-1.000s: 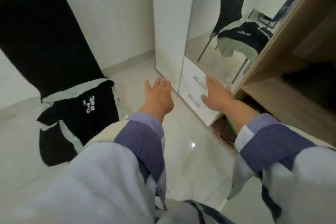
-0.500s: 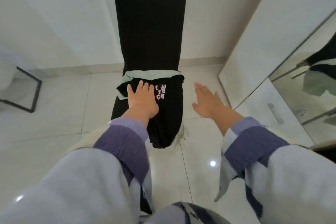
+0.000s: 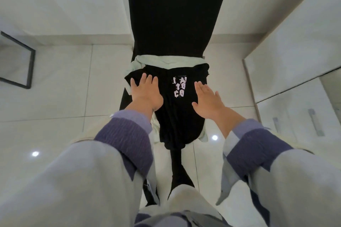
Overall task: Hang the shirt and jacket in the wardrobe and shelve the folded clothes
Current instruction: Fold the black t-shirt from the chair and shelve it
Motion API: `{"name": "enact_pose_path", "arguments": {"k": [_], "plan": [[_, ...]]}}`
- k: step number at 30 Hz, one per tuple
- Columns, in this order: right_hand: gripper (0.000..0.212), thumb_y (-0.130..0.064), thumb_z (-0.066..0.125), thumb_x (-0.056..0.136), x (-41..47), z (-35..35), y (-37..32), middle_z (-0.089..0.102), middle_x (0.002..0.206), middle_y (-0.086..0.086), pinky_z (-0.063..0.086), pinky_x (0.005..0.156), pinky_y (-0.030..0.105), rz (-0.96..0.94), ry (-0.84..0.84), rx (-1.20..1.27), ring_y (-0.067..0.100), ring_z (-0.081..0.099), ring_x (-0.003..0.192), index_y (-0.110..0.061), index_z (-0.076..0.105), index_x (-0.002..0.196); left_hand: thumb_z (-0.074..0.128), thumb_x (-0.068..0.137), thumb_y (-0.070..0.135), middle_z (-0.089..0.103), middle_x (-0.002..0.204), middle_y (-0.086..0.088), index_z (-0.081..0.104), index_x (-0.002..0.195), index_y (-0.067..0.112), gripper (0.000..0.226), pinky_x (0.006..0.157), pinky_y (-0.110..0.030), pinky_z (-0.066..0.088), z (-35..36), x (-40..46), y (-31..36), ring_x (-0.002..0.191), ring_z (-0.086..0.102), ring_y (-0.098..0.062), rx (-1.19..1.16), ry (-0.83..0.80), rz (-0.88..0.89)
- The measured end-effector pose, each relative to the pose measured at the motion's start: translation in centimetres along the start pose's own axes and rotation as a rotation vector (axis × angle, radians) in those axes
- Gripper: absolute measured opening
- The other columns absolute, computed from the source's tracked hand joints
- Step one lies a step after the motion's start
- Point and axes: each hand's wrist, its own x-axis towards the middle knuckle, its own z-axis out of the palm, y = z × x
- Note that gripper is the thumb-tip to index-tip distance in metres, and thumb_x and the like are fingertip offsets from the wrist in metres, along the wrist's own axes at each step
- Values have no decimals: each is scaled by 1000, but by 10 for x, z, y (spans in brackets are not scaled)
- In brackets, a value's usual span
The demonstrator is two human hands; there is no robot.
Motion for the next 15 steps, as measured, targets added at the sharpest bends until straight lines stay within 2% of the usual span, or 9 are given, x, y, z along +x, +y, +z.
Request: {"name": "enact_pose_path", "arguments": {"k": [7,10,15], "plan": [[73,-31,41,98,126,21,20,-7,161,2,8,119,48,-18,-75,46,21,-3,148,-15,-6,152,41,95,33,1,160,-1,7,152,15,68,119,-50,3,42,112,13,148,-5,-19,-99,-95,-72],[65,-32,35,100,179,43,30,-3,161,2,8,119,48,-43,-87,40,19,-2,148,-15,0,152,40,95,37,2,160,0,7,152,15,69,119,-49,4,66,163,20,148,-3,-18,-182,-140,-88],[54,-23,34,99,239,73,38,13,159,3,7,120,47,-135,72,22,19,6,148,-15,20,150,41,94,37,2,160,0,6,151,17,70,119,-50,4,98,225,23,147,-3,-18,-170,-107,-69]]}}
